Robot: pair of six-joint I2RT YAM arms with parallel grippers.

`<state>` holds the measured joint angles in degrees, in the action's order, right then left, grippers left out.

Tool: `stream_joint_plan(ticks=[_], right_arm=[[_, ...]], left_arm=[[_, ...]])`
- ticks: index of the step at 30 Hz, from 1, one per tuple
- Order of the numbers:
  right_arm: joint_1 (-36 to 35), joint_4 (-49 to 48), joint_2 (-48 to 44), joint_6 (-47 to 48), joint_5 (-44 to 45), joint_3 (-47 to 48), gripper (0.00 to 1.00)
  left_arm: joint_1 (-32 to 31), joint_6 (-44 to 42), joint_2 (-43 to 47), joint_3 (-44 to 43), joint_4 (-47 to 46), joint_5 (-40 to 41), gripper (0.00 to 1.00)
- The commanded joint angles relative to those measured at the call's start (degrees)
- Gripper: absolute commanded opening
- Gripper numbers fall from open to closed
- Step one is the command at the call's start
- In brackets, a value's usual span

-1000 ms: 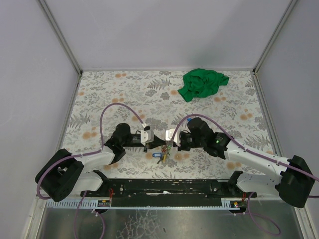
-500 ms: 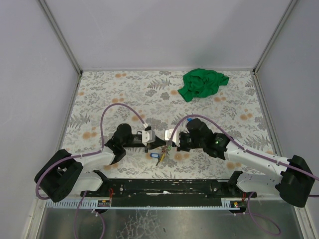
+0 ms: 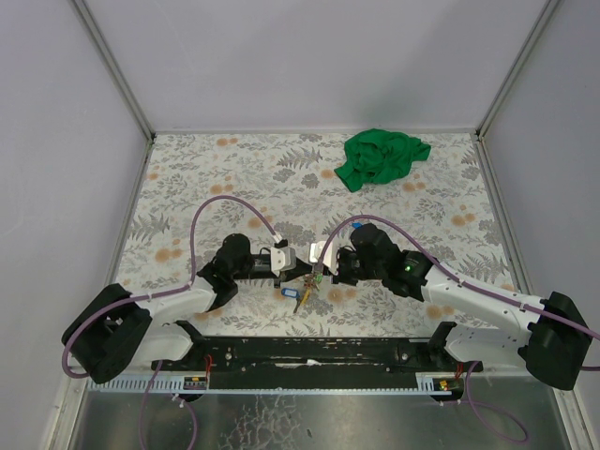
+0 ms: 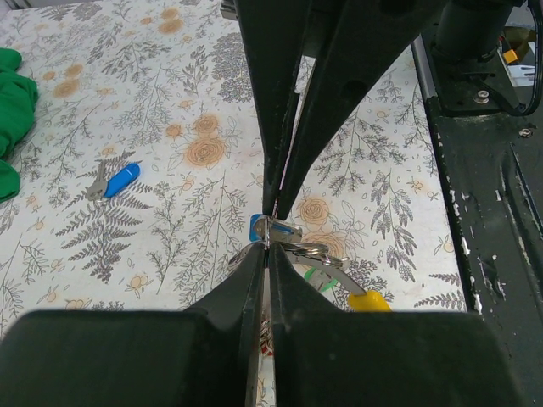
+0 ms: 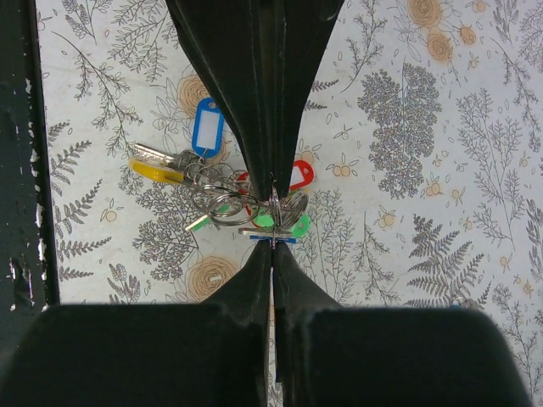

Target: Put the keys on the keyring

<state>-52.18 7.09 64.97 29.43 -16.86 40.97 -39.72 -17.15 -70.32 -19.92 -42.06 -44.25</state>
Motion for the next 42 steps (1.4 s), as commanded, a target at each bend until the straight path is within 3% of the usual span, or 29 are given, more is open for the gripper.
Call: stream_joint_plan(ticks=[1, 15, 21, 33, 38, 42], right_arm=[[-1.4, -6.8, -0.7, -1.0, -2.5, 3.7, 0.0], [-1.5, -4.7, 0.2, 0.0, -1.6, 4.7, 0.0], [-1.5, 0.4, 1.3, -1.0, -0.2, 6.6, 0.0], [-1.5, 27.1, 11.0, -21.9, 13.6, 18.2, 0.0], [-0.6, 37.3, 15.8, -26.0, 19.3, 22.3, 0.0], [3.0, 45.2, 20.1, -26.4, 18.7, 25.3, 0.0]], left_arm=[[-1.4, -1.7, 1.0, -2.0, 0.6, 0.3, 0.0], [-1.7, -2.7, 1.2, -2.5, 2.2, -0.6, 0.0], [-1.7, -2.4, 1.6, -2.0, 2.1, 4.8, 0.0], [-1.6, 0.1, 3.6, 0.5, -1.7, 17.3, 0.0], [-1.6, 0.8, 3.9, 1.2, -2.6, 21.6, 0.0], [-1.7, 1.0, 4.6, 2.1, -3.8, 22.5, 0.0]])
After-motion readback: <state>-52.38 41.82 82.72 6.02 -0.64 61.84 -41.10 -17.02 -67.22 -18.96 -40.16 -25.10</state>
